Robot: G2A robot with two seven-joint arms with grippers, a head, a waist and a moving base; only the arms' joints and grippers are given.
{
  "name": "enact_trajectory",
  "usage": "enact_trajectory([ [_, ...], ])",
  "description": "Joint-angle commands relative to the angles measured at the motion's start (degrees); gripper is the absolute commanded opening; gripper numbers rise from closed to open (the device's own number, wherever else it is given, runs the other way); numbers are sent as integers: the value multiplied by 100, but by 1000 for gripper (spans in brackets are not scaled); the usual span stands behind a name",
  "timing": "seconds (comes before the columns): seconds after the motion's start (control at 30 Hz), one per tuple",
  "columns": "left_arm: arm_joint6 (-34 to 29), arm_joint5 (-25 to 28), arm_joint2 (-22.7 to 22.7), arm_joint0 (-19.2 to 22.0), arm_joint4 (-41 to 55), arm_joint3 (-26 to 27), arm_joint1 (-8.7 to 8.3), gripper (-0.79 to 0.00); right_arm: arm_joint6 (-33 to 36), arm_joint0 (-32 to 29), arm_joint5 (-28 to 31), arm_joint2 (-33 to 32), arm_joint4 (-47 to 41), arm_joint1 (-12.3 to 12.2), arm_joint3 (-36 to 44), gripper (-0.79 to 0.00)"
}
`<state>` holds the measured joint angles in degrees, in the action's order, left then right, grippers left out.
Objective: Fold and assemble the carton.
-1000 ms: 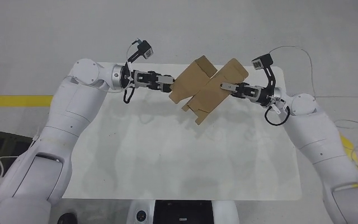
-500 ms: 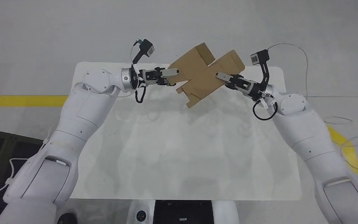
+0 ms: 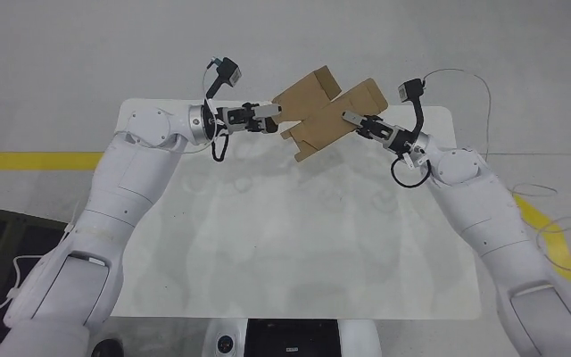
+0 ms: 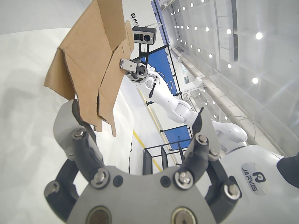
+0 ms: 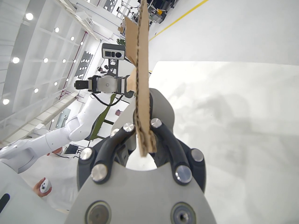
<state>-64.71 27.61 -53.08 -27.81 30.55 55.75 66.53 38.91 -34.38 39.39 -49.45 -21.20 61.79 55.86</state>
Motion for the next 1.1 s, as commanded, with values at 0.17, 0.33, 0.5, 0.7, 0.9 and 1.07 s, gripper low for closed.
enact_trajectory([
  [0.17, -166, -161, -124, -33, 93, 215, -15, 0, -66, -68, -75, -81, 196, 28, 34, -785],
  [0.33, 21, -139, -188, -32, 40, 186, -3, 0, 9, -99, -103, -140, 211, 49, 116, -785],
  [0.5, 173, -230, -157, 8, -42, 137, 37, 0, 36, -123, -105, -215, 214, 69, 186, -785],
  [0.7, 196, -387, -106, 29, -27, 18, 88, 0, 81, -141, -113, -305, 231, 90, 241, -785],
  [0.9, 317, -444, -110, 23, -61, -79, 124, 0, 138, -169, -107, -380, 254, 109, 262, -785],
  [1.07, 343, -475, -124, -4, -103, -112, 141, -135, 179, -212, -118, -426, 270, 127, 289, -785],
])
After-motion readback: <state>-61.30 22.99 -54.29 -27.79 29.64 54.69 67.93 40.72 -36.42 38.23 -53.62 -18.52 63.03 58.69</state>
